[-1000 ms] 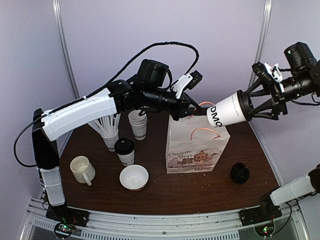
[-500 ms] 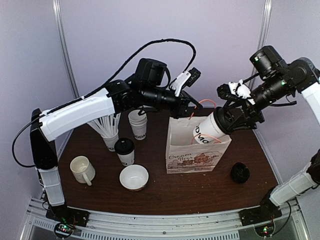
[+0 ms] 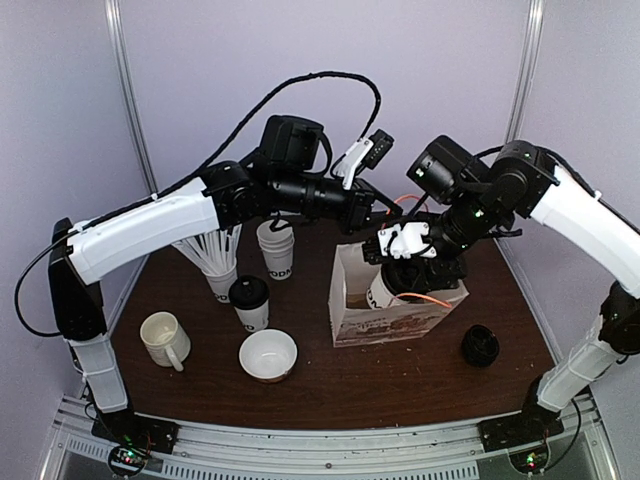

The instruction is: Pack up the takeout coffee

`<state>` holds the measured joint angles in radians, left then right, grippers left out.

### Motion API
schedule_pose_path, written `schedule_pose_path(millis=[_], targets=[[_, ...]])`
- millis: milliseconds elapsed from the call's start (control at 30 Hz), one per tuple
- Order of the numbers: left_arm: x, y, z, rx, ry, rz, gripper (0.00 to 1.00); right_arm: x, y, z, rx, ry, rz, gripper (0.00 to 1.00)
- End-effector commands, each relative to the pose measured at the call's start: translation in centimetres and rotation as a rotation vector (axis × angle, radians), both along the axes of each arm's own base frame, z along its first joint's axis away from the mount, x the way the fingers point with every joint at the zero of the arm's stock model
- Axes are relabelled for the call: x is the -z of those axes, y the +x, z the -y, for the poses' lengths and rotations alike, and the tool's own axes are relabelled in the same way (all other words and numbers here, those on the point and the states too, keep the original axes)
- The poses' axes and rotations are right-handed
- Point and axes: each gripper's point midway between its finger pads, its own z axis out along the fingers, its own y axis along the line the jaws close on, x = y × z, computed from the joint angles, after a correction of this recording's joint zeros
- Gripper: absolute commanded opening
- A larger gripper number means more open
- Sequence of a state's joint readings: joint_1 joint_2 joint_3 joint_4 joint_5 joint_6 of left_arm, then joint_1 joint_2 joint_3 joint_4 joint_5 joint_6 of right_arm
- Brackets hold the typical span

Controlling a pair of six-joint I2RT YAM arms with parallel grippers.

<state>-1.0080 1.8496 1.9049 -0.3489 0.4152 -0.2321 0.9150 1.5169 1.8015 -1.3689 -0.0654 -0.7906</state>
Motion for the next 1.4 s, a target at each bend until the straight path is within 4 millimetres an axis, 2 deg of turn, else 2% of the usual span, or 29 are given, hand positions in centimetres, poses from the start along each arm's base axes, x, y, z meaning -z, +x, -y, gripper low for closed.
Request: schedule_pose_path(millis=[0,100,133,167,267,333,400,500,567,700,833,1000,1067,1233,1367], targets=[[-2.8,0.2,-0.1,-0.020,-0.083,0.020,0.00,0.4,0.1,0.9,0.021,-0.066,0.108,0.61],[-3.0,0.4,-0.2,-0.033,-0.090,0.025,0.00,1.2,-0.4,1.4,0.016,-0.098,0.124,0.60],[-3.1,0.4,-0.2,-0.033,-0.092,0.028,0.03,1.3,-0.6,1.6,0.015,-0.102,0.124,0.60],[-3.3,0.4,-0.2,-0.036,-0.094,0.030,0.13,1.4,-0.8,1.7,0.013,-0.100,0.124,0.60],[-4.1,0.1,-0.8,-0.036,-0.101,0.042,0.50,1.5,-1.3,1.8,0.007,-0.088,0.122,0.60],[-4.9,-0.6,-1.2,-0.015,-0.110,0.042,0.67,1.8,-1.6,1.8,0.003,-0.078,0.114,0.60],[-6.1,-1.5,-1.8,0.016,-0.126,0.044,0.73,1.9,-1.9,1.9,0.000,-0.071,0.114,0.60],[-7.5,-2.6,-2.8,0.041,-0.142,0.069,0.76,2.5,-2.7,2.1,-0.016,-0.073,0.095,0.60],[-7.9,-2.2,-3.7,0.000,-0.131,0.114,0.78,3.0,-3.6,2.3,-0.041,-0.078,0.073,0.60],[-7.1,0.4,-5.3,-0.128,-0.075,0.175,0.81,4.2,-5.6,2.9,-0.113,-0.121,0.020,0.61],[-5.5,3.3,-5.9,-0.213,-0.030,0.188,0.81,5.4,-6.4,3.0,-0.130,-0.139,-0.004,0.60],[-3.8,5.6,-5.8,-0.270,-0.003,0.185,0.81,5.8,-5.6,2.7,-0.115,-0.151,0.052,0.60],[-2.9,6.5,-5.8,-0.298,0.010,0.186,0.82,5.8,-4.5,2.8,-0.085,-0.163,0.113,0.60],[1.0,9.0,-5.9,-0.344,0.076,0.144,0.81,6.2,-2.6,3.3,-0.020,-0.186,0.210,0.59],[2.3,9.9,-5.4,-0.325,0.076,0.106,0.81,6.3,-2.1,3.6,0.000,-0.184,0.254,0.59]])
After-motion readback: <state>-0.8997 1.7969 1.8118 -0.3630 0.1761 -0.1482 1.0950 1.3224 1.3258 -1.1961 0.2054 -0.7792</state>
